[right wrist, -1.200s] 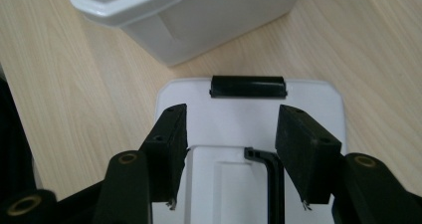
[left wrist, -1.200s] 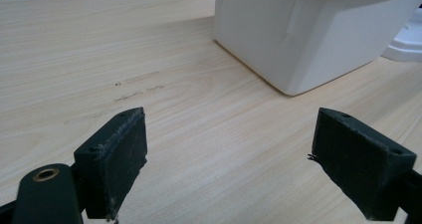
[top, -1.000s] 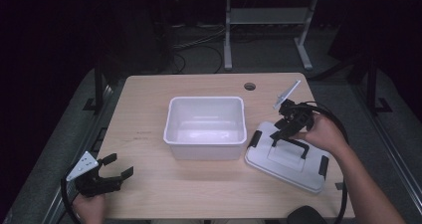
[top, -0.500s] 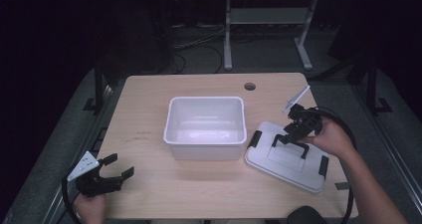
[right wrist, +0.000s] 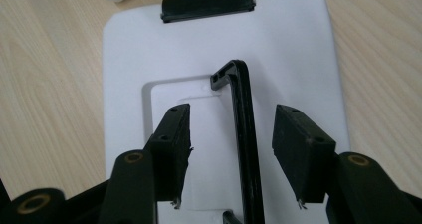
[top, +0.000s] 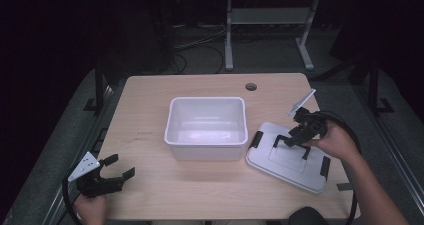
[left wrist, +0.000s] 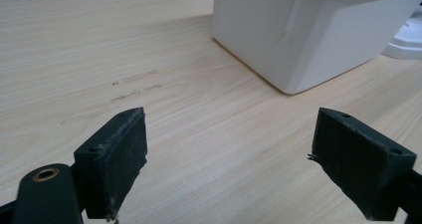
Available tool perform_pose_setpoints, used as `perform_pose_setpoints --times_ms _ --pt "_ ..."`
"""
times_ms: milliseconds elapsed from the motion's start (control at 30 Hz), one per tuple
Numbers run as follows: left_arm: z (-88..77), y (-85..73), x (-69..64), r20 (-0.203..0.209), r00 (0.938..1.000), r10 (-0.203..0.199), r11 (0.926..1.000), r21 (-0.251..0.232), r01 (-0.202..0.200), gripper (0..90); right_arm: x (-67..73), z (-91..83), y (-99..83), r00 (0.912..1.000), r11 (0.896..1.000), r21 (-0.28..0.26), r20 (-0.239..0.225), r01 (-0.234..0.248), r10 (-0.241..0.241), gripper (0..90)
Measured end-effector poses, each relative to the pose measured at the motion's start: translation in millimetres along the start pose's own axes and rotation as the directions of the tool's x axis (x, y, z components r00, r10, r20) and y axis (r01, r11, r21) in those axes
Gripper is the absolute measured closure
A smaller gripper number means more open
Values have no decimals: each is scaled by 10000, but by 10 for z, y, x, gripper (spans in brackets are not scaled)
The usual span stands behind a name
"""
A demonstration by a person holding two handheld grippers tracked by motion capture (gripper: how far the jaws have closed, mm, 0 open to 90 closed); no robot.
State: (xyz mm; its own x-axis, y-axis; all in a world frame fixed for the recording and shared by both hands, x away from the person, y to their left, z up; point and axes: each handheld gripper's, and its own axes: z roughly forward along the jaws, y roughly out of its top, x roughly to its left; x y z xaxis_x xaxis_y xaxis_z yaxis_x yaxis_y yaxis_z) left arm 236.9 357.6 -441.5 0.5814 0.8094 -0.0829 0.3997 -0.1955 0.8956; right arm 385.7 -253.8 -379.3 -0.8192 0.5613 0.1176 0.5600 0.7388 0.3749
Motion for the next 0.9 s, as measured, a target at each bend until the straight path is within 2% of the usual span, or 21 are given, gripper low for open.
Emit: perform_pose_setpoints --times_ms 233,733,900 --pt "-3 0 0 -16 10000 9 10000 11 -9 134 -32 58 -68 9998 9999 67 -93 -157 157 529" --pt "-6 0 3 -30 10000 19 10000 1 -19 134 -75 106 -173 9993 9996 -27 -246 -294 293 709" --pt "-5 1 0 -29 10000 19 10000 17 -19 134 -67 121 -175 9994 9999 7 -289 -164 165 754"
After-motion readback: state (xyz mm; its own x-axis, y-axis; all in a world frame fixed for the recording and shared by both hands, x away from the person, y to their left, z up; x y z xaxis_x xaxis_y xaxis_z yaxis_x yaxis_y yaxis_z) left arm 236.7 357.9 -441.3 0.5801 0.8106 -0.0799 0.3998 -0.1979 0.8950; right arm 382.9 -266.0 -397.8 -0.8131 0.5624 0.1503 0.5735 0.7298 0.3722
